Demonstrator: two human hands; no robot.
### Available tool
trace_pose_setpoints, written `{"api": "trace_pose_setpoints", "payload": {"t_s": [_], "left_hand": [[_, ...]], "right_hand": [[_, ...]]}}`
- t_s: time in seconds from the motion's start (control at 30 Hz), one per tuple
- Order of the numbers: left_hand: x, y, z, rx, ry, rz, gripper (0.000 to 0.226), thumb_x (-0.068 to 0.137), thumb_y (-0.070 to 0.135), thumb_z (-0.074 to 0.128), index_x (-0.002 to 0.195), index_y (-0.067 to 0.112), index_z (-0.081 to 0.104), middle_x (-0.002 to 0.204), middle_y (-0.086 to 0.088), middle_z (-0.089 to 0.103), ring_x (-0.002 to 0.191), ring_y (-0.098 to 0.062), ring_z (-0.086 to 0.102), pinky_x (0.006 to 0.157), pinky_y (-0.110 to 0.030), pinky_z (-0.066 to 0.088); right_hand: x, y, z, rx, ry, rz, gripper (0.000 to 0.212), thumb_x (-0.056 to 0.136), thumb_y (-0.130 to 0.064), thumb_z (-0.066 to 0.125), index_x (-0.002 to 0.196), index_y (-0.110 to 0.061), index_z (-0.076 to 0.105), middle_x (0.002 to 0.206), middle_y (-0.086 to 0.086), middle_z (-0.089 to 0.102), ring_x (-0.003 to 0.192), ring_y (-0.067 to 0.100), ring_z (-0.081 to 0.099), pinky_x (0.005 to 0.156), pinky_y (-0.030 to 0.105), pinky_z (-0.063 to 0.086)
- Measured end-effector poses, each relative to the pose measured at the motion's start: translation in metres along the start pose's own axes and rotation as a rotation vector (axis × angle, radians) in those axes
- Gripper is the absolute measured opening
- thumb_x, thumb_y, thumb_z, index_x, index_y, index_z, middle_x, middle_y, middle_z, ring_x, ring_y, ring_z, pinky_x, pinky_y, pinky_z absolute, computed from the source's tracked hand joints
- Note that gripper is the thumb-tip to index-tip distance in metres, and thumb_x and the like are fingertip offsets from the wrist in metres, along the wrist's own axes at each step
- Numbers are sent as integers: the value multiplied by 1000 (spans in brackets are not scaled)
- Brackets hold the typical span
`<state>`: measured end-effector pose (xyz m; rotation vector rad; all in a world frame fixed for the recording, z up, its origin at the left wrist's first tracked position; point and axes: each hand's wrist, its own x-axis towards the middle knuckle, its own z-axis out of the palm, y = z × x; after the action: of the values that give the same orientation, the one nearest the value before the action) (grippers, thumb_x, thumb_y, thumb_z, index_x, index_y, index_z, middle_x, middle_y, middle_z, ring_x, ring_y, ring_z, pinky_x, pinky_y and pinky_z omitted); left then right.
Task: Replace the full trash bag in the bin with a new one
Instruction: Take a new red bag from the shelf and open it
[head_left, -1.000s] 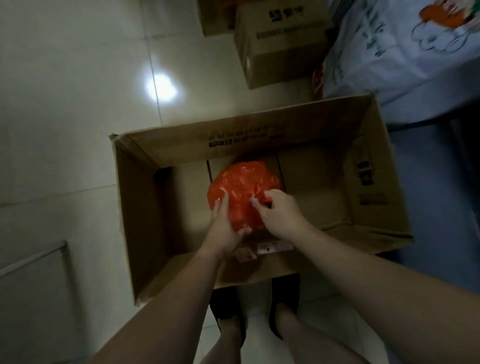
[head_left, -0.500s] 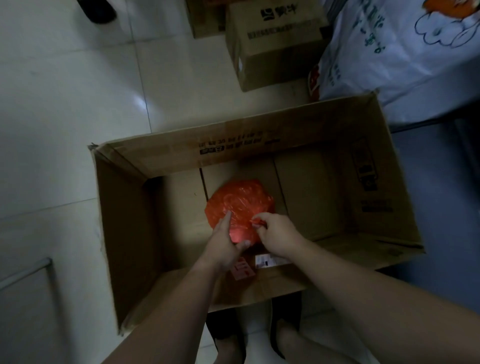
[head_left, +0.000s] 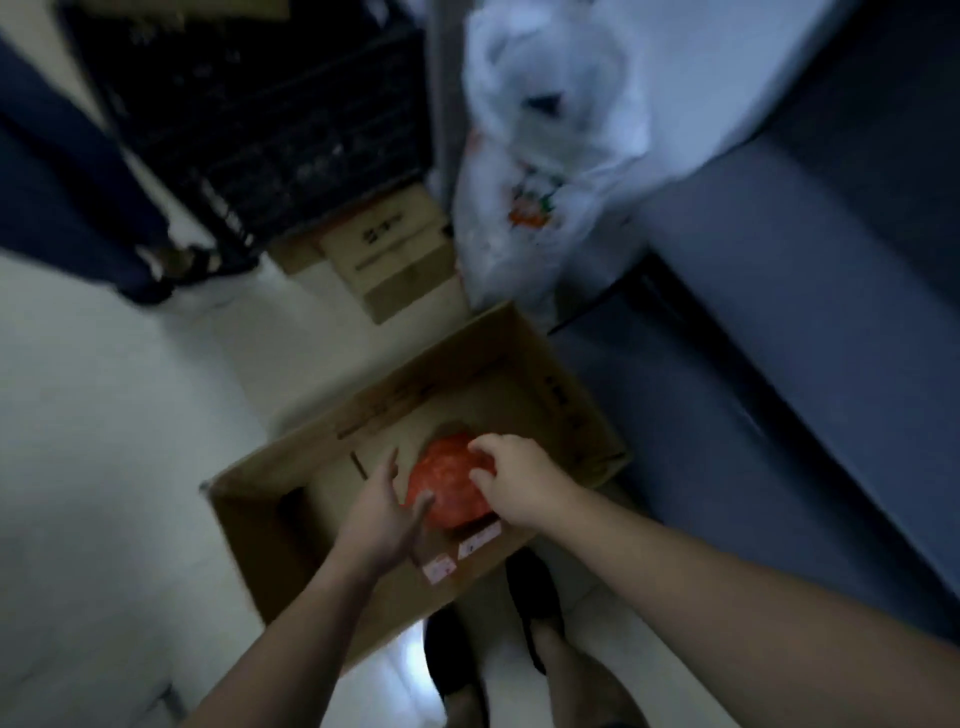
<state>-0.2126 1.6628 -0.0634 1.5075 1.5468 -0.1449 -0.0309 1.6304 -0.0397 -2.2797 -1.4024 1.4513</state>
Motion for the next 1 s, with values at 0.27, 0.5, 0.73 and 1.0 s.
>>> {"api": "trace_pose_setpoints", "payload": {"t_s": [0.27, 0.5, 0.73, 1.0], "left_hand": [[-167, 230, -52, 116, -50, 571, 67, 87, 34, 71, 146, 26, 40, 143, 2, 54, 128, -17, 53, 106, -36, 45], [-390, 361, 35, 267, -342, 1075, 61, 91, 33, 67, 146, 23, 42, 138, 10, 48, 132, -17, 48, 103, -29, 38], [-628, 380, 194, 392, -770, 1519, 66, 88, 31, 70, 147, 33, 41, 149, 7, 42, 131, -7, 48, 105, -26, 39], [-842, 344, 404, 558, -1063, 1756, 70, 88, 35, 70, 150, 34, 36, 157, 13, 32, 141, -4, 34, 108, -18, 24]], "right_hand": [[-261, 3, -162, 189, 522, 17, 43, 96, -33, 57, 137, -25, 53, 134, 3, 58, 113, 18, 59, 96, 28, 47], [-547, 75, -166, 372, 1080, 281, 41, 93, -36, 61, 133, -29, 55, 125, -6, 64, 94, 9, 63, 87, 18, 46], [-801, 170, -64, 461, 1506, 669, 43, 91, -33, 65, 133, -27, 57, 118, -4, 67, 91, 10, 67, 89, 24, 51], [-1011, 309, 68, 528, 1713, 1021, 44, 88, -31, 68, 130, -25, 60, 119, -2, 68, 94, 9, 65, 86, 16, 43]]}}
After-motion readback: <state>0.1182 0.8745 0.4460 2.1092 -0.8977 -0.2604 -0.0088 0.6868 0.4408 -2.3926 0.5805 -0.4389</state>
